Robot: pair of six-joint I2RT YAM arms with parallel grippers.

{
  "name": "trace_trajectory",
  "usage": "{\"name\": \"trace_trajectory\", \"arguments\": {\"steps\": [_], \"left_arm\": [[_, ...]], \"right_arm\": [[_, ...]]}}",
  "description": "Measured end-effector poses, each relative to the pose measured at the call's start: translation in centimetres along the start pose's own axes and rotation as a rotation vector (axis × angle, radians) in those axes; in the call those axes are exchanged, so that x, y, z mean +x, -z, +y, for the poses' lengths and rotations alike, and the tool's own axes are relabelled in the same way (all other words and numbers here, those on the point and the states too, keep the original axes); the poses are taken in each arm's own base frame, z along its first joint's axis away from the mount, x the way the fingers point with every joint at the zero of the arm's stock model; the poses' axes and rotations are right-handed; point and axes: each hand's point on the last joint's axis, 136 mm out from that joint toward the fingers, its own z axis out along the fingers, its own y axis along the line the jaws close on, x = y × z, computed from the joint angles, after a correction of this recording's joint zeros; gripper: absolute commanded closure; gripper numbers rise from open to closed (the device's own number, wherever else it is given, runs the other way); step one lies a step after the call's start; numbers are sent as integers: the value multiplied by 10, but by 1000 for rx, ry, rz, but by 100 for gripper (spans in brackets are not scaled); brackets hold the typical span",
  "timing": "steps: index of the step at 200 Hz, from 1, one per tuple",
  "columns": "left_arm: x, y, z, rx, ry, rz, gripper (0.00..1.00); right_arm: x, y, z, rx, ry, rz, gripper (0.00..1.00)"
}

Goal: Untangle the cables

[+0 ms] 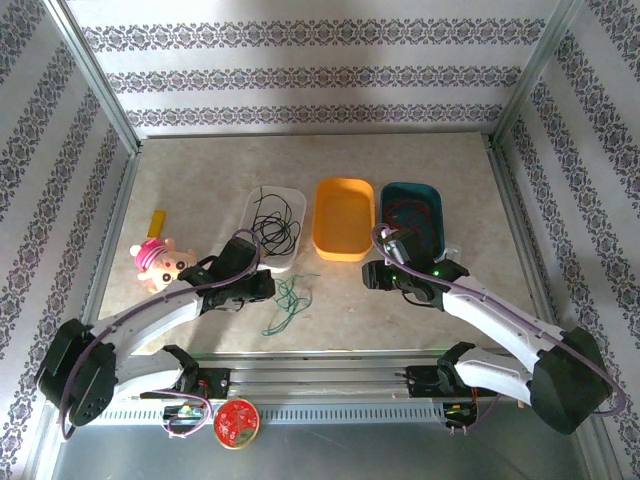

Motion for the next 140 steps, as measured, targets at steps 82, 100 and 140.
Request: {"name": "trace_trajectory", "arguments": {"steps": [82,100,140], "left_arm": [[-28,32,-104,227,-287,-45,100],[-29,28,-102,207,-302,-49,100],[-38,31,-104,192,-326,-83,100]], "right_arm": [[15,-1,79,-283,193,96,46],[11,1,85,-298,213,84,46],[4,9,89,-333,215,51,47]]}}
